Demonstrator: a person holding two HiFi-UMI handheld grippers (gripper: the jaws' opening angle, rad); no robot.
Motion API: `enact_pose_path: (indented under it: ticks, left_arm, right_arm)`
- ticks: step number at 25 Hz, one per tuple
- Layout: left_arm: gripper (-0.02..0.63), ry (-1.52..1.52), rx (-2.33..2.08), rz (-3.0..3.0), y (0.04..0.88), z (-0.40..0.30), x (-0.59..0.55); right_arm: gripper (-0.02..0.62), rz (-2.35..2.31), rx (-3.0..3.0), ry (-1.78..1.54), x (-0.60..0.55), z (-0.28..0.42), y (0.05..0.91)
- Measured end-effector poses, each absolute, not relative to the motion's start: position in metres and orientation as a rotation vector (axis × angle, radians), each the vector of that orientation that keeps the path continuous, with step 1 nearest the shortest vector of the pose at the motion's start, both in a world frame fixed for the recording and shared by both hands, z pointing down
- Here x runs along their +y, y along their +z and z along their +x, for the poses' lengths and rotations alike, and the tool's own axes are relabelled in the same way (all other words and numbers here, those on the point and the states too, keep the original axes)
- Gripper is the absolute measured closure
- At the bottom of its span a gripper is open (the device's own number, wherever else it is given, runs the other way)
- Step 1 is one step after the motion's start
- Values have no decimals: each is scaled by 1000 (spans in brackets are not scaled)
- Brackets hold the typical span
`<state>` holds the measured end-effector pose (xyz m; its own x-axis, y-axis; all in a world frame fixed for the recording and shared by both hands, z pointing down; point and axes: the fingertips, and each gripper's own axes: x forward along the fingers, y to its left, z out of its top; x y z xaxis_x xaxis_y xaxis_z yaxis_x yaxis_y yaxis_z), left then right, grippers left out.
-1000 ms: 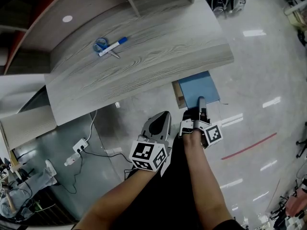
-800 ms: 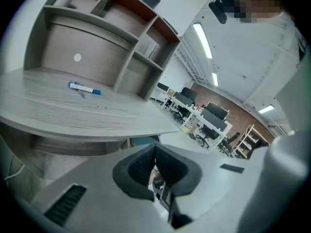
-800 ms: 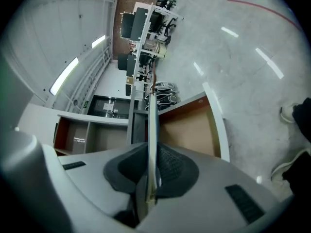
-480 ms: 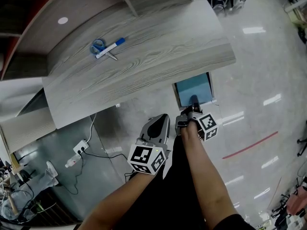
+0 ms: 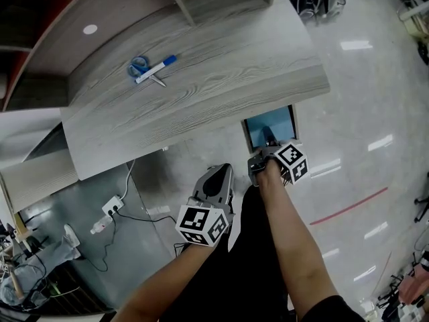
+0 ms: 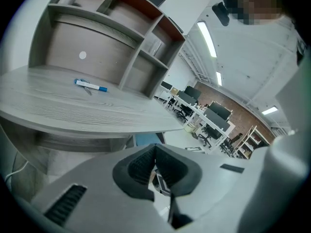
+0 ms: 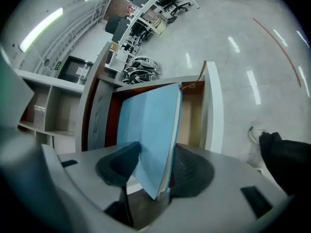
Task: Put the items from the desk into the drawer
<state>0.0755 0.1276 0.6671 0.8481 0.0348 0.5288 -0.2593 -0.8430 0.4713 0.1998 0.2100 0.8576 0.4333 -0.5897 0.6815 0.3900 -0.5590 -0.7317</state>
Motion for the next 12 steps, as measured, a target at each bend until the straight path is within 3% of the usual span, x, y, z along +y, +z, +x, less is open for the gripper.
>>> enact_pose_path:
  ticks: [12]
  left_arm:
    - [591,685,-153,2489,652,78,140]
  right_arm:
    - [364,-1792,270,-1531,216,178,854]
